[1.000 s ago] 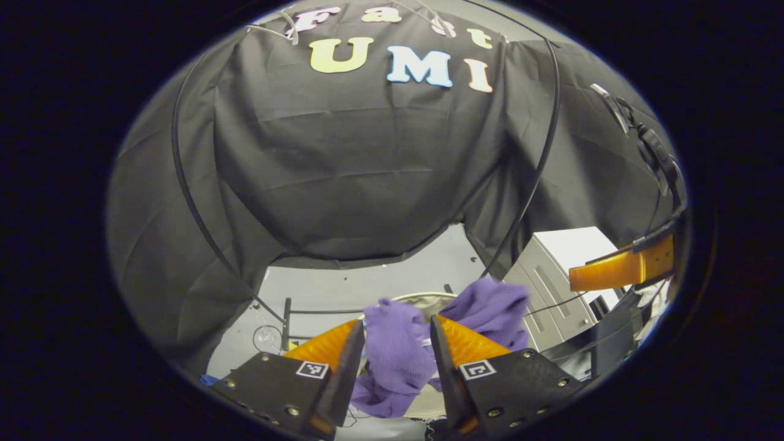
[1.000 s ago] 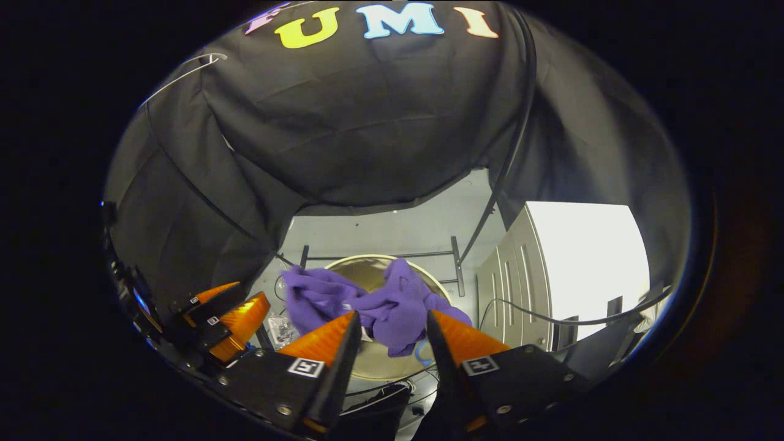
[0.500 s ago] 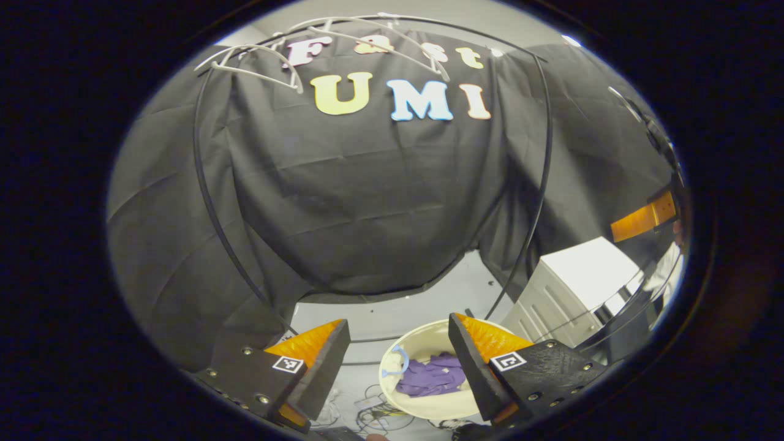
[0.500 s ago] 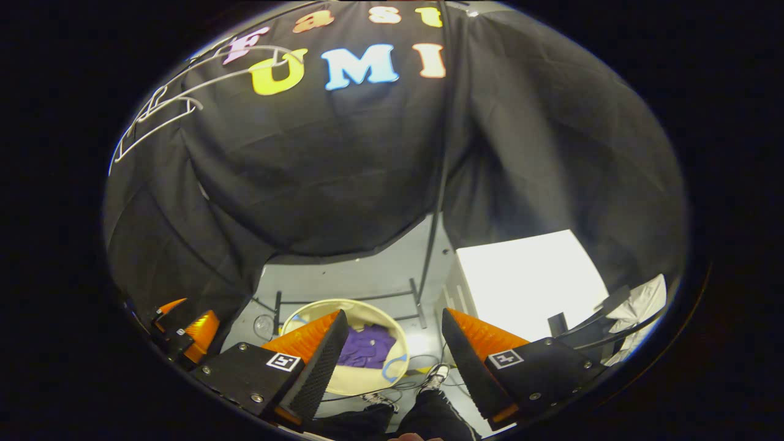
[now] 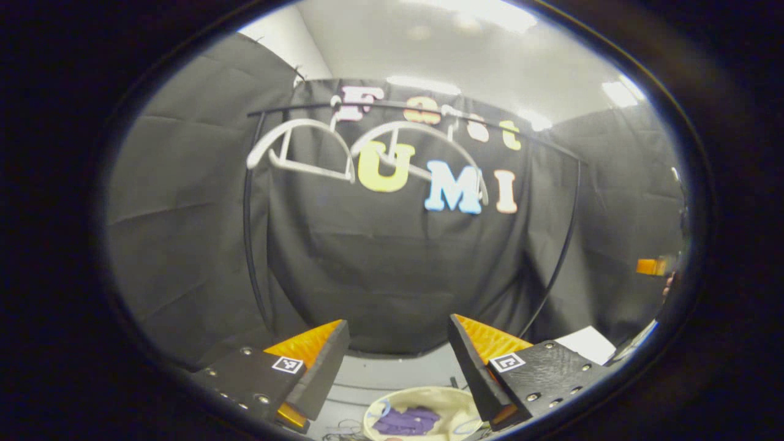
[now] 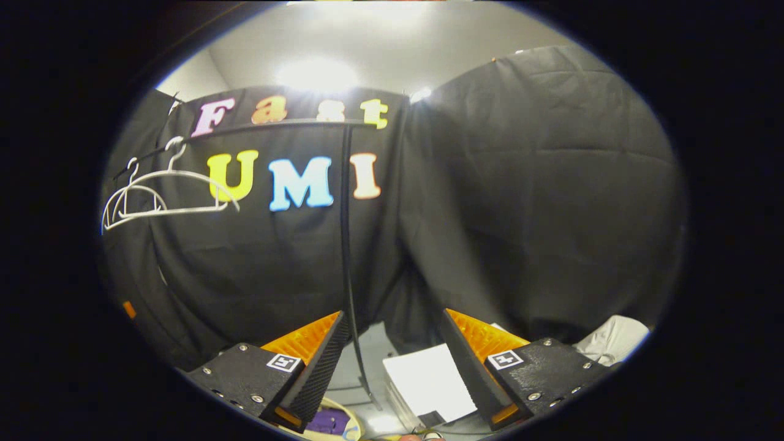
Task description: Grasp the clothes on the hanger with both hands and then place them into the laundry hamper below.
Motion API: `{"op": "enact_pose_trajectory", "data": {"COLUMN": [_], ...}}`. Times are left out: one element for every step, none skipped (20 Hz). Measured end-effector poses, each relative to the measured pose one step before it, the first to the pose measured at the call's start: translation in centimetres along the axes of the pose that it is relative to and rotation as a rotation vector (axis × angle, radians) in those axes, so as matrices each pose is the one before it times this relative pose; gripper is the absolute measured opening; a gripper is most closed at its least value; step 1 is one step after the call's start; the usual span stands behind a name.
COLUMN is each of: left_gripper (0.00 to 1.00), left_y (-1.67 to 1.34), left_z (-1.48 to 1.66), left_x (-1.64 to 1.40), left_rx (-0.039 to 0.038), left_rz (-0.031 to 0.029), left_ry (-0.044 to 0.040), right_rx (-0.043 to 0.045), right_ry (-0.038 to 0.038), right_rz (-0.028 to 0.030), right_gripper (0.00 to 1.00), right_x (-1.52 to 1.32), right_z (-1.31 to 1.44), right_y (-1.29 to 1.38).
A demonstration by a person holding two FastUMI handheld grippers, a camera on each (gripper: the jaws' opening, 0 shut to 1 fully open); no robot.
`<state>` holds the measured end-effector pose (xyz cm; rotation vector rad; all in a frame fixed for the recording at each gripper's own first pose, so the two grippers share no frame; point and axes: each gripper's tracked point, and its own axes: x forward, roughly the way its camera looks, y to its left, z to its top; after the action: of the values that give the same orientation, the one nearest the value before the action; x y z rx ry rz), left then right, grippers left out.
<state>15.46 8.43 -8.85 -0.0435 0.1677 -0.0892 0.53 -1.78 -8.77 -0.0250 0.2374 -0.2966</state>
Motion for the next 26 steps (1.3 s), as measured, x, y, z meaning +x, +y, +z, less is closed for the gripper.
{"op": "enact_pose_trajectory", "data": {"left_gripper": [0.99,0.99,0.99,0.99,0.99,0.99,0.98,0.98,0.97,0.97,0.97,0.96,0.96,0.95,0.95,0.94,0.94,0.93,0.93,0.96,0.93,0.93,0.93,0.93,0.93,0.93], "left_y": [-0.475,-0.793,-1.05,-1.061,-1.004,-1.084,-1.012,-0.694,-0.659,-0.761,-1.074,-1.113,-1.311,-1.42,-1.434,-1.155,-0.478,-0.725,-0.946,-0.728,-0.515,-0.622,-0.582,-0.554,-0.304,-0.242], "left_z": [2.467,2.492,2.125,1.662,1.204,0.905,0.861,0.73,1.126,0.671,0.405,0.654,0.59,0.221,-0.424,-0.538,-0.464,-0.445,-0.83,-0.715,-0.065,0.199,0.523,0.485,0.311,0.08], "left_x": [-0.312,-0.06,0.038,0.036,0.168,0.013,-0.526,-0.434,-0.47,-0.739,-1.001,-0.505,-0.503,-0.135,-0.231,-0.124,0.069,0.013,-0.3,-0.4,-0.788,-1.196,-0.953,-0.948,-0.614,-0.53], "left_rx": [-0.00862,-0.00994,-0.00989,-0.01032,-0.01063,-0.01321,-0.00992,0.00541,0.0156,0.01728,0.01255,0.0055,0.00022,-0.00132,0.00132,0.01533,0.02289,0.01825,0.004,-0.00271,-0.01364,-0.01853,-0.01231,-0.00916,-0.01287,-0.02098], "left_rz": [0.00838,0.00012,-0.00229,0.00108,0.00192,0.00779,0.02029,0.02396,0.02667,0.02165,0.01142,0.00447,-0.0061,-0.01505,-0.02026,-0.00495,0.0123,0.00697,0.00984,0.02161,0.02725,0.02169,0.01115,0.00329,0.00303,-0.00204], "left_ry": [-0.04818,-0.04868,-0.04774,-0.03073,-0.02365,-0.01528,-0.0181,-0.02265,-0.02371,-0.0213,-0.0093,-0.00991,-0.00672,0.00211,0.01545,0.01448,0.00655,-0.00162,0.01257,0.00376,-0.01053,-0.01565,-0.02892,-0.02646,-0.01126,0.00086], "right_rx": [0.00613,0.00716,0.00398,0.00172,-0.00261,-0.00862,-0.01353,-0.00327,0.01201,0.03017,0.03217,0.0243,0.01863,0.00444,-0.0105,-0.01724,-0.01307,-0.00483,-0.00064,-0.00382,-0.00268,-0.00328,-0.00098,-0.00393,-0.00759,-0.00858], "right_ry": [-0.05118,-0.03884,-0.03867,-0.03479,-0.03217,-0.03099,-0.01661,-0.00827,-0.00093,-0.00237,0.00011,0.00402,-0.0016,-0.02067,-0.01999,-0.00501,0.00375,0.0055,0.0078,0.01491,0.00683,0.00239,-0.00737,-0.02101,-0.0184,-0.00611], "right_rz": [-0.00433,-0.00078,0.00404,0.01177,0.01977,0.02188,0.01282,0.00764,0.01167,0.00771,0.00423,-0.00544,-0.00907,0.02098,0.03063,0.03088,0.01652,0.01254,0.01762,0.02097,0.02225,0.01774,0.01217,0.01175,0.00728,0.01285], "right_gripper": [0.92,0.93,0.94,0.92,0.94,0.94,0.92,0.92,0.92,0.94,0.94,0.94,0.94,0.94,0.94,0.94,0.94,0.94,0.91,0.91,0.94,0.94,0.94,0.94,0.94,0.94], "right_x": [0.363,0.484,0.701,0.791,0.746,0.886,1.014,1.036,1.003,0.889,0.63,0.712,0.961,0.745,0.413,0.613,0.728,0.488,0.486,0.332,0.157,0.1,-0.013,0.029,-0.034,-0.014], "right_z": [1.852,1.522,1.588,1.317,1.162,1.189,0.728,0.371,0.227,0.052,0.074,-0.036,-0.183,0.12,-0.086,-0.369,-0.628,-0.403,-0.382,-0.578,-0.528,-0.29,-0.118,0.157,-0.045,-0.131], "right_y": [-0.766,-0.725,-0.64,-0.593,-0.697,-0.495,-1.052,-1.141,-1.046,-1.02,-1.138,-1.091,-1.106,-0.437,-0.201,-0.033,-0.264,-0.123,-0.037,0.261,0.121,0.235,0.177,0.325,0.337,0.61]}}
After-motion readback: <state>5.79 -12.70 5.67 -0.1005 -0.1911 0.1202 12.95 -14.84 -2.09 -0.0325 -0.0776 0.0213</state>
